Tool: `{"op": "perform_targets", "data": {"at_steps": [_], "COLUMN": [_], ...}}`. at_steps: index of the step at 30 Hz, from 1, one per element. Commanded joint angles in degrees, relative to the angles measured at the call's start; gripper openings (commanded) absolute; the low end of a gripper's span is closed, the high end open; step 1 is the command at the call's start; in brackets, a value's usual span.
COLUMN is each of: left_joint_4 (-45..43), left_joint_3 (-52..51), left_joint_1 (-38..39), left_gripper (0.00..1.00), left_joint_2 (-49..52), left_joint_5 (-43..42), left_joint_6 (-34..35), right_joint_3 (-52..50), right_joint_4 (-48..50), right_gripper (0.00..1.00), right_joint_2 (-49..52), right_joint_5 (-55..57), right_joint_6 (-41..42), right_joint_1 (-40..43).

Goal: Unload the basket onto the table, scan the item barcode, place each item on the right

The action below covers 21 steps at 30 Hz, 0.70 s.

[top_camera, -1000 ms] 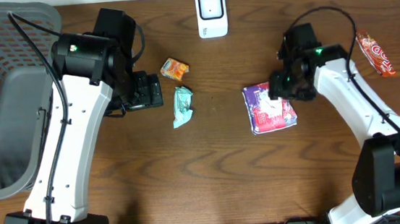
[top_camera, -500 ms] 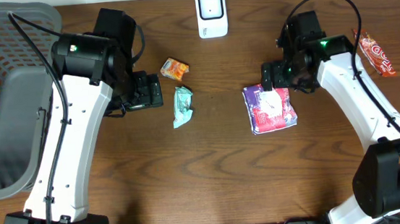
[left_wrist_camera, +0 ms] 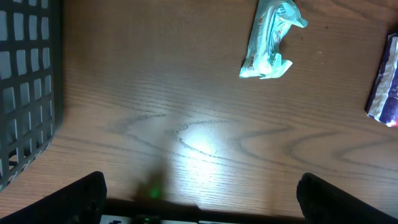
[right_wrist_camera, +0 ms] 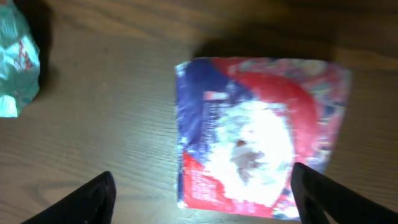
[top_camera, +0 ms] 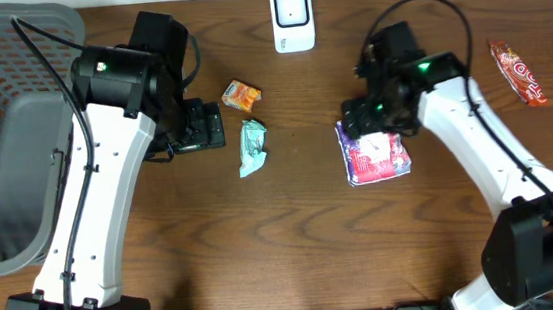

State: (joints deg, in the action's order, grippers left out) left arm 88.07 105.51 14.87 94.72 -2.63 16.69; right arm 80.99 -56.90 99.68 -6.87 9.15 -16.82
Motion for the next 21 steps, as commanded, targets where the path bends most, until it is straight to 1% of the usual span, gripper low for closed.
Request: {"op": "perform_targets", "data": {"at_steps": [1,3,5,9,10,13,15,17,18,19,20,21], "left_joint_4": [0.13,0.11,0.13,0.13,0.13,0.13,0.11,0.11,0.11,0.11,0.13,0.13], "left_joint_3": [0.35,0.35,0.35,0.35,0.35,0.35,0.35,0.35,0.35,0.35,0.35,0.35], "left_joint_1": [0.02,0.02,0.02,0.02,0.02,0.02,0.02,0.02,0.02,0.02,0.02,0.02], "left_gripper": [0.98,0.98,0.98,0.98,0.98,0.98,0.98,0.98,0.98,0.98,0.98,0.98], "left_joint_2": [0.37,0.37,0.37,0.37,0.37,0.37,0.37,0.37,0.37,0.37,0.37,0.37], "left_joint_5": [0.35,0.35,0.35,0.33,0.35,0.35,0.33,0.33,0.33,0.35,0.35,0.35], "left_joint_6": [0.04,0.04,0.04,0.04,0.04,0.04,0.04,0.04,0.04,0.04,0.04,0.04], "right_joint_3": [-3.23,-4.96,-9.22,-15.06,-18.21,-22.75,-25.11,-26.82,-26.95,-26.88,-26.60,-26.34], "right_joint_4": [1.29,2.49,6.69,12.09,15.39,20.52,22.91,24.50,24.50,24.39,24.15,24.02], "right_gripper": [0.84,0.85,0.83,0.83,0.82,0.79,0.74,0.54,0.42,0.28,0.07,0.01], "right_joint_2": [-1.09,-1.09,-1.09,-1.09,-1.09,-1.09,-1.09,-1.09,-1.09,-1.09,-1.11,-1.14], "right_joint_5": [8.11,13.25,20.09,26.29,29.33,33.83,35.17,35.26,35.19,35.08,34.75,34.34], "right_joint_6": [2.73,5.35,7.17,9.35,9.73,9.73,9.73,9.70,9.73,9.70,9.70,9.73], "right_joint_1": [-4.04,-6.12,-10.14,-13.73,-15.08,-16.33,-16.50,-16.44,-16.39,-16.39,-16.39,-16.39]}}
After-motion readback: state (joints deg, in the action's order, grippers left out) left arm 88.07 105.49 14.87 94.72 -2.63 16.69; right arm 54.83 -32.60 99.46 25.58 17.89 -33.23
